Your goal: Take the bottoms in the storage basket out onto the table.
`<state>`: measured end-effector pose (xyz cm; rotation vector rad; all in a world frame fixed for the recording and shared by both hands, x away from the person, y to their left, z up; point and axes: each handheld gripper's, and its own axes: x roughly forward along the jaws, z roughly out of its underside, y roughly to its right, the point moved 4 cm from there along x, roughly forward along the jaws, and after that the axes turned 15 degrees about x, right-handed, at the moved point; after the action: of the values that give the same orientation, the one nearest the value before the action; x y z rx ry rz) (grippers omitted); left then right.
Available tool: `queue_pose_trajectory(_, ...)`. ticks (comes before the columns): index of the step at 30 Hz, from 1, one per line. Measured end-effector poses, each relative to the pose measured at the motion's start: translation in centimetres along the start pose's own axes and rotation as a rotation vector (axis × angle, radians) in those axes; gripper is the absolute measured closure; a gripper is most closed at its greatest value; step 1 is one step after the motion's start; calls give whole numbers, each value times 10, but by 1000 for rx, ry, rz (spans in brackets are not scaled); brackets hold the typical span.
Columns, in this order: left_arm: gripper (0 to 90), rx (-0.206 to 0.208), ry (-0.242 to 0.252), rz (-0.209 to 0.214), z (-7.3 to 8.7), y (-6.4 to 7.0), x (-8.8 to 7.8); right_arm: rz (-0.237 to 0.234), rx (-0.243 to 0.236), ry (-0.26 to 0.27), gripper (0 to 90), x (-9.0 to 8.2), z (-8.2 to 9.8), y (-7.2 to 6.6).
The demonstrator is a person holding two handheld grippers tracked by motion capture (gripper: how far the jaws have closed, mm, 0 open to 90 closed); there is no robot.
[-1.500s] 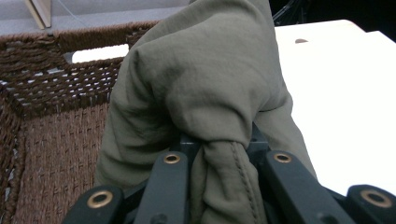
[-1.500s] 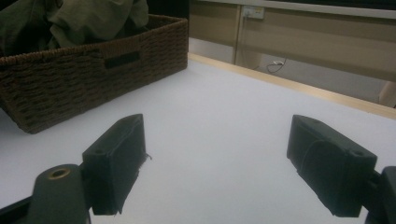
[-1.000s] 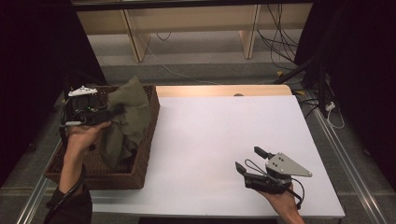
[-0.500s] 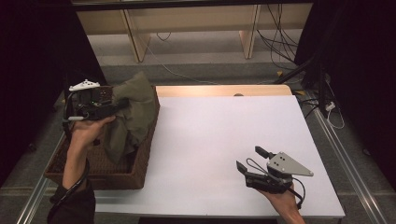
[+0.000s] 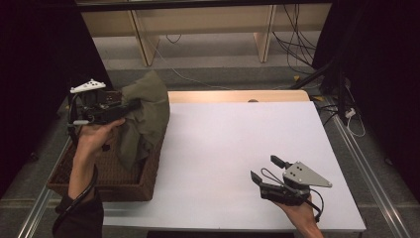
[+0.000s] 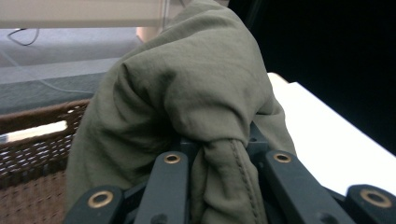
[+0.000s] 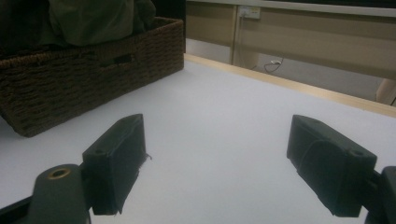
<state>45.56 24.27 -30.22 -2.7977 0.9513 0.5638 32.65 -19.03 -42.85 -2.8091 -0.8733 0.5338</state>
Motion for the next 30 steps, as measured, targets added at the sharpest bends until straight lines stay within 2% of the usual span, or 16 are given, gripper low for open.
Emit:
queue_pose_trajectory(8,771,-2,42,68,-10,13,2,0,-2,1,206,0,0,0)
queue_pose_trajectory(11,771,15,52,95,-15,23,5,3,-2,2,206,0,0,0)
queue_pose_trajectory(20,771,49,55,149,-22,43,15,4,-2,6,207,-1,-1,0)
queue_pose_trajectory(23,771,66,47,178,-24,54,23,4,-3,5,206,-1,-1,1)
queue_pose_trajectory(30,772,98,41,214,-27,71,35,7,-3,12,207,-2,-2,1)
